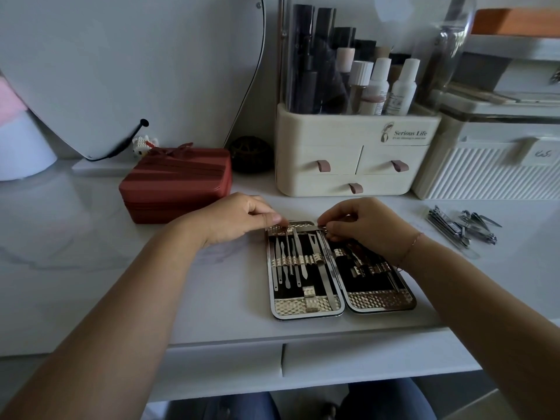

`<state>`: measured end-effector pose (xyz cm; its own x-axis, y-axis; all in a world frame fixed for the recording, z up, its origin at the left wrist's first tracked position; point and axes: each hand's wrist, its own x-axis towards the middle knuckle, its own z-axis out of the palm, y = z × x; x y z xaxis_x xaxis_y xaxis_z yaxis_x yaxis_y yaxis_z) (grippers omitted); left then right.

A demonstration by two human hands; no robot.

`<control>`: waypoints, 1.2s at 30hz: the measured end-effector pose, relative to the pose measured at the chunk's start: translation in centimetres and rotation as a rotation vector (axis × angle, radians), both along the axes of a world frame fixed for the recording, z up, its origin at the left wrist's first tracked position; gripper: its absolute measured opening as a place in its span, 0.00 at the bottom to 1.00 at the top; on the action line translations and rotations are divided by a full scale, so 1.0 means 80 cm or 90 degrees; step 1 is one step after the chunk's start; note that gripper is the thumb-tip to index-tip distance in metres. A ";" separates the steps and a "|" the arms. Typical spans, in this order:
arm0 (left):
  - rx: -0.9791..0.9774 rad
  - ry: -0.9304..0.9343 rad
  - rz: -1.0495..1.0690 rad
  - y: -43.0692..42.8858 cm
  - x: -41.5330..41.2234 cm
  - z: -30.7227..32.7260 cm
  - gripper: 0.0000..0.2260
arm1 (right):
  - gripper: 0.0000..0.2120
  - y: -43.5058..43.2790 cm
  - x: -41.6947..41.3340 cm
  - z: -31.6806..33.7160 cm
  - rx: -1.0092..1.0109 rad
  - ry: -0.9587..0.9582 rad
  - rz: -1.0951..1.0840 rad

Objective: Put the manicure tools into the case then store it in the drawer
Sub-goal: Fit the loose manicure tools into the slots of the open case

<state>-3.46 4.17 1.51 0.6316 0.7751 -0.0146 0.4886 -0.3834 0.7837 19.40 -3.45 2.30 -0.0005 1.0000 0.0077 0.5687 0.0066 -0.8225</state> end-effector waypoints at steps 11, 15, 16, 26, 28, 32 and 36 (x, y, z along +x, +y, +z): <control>-0.013 0.004 -0.011 -0.003 -0.004 0.005 0.09 | 0.04 -0.003 -0.002 -0.005 0.013 0.047 -0.035; -0.001 0.004 0.012 0.000 -0.003 0.001 0.10 | 0.05 -0.002 -0.002 -0.006 0.015 0.054 -0.040; 0.004 0.006 0.013 0.001 -0.002 0.000 0.10 | 0.05 -0.002 -0.002 -0.006 0.015 0.056 -0.040; 0.016 0.036 -0.012 -0.002 -0.001 0.003 0.12 | 0.05 -0.002 -0.002 -0.008 0.021 0.045 -0.037; 0.006 0.031 -0.015 -0.003 -0.001 0.003 0.12 | 0.05 -0.002 -0.002 -0.008 0.024 0.045 -0.037; -0.015 0.014 -0.013 -0.003 -0.001 0.004 0.11 | 0.05 -0.001 -0.002 -0.008 0.028 0.041 -0.033; -0.021 0.009 -0.013 -0.001 -0.001 0.002 0.10 | 0.05 0.000 -0.001 -0.009 0.031 0.035 -0.033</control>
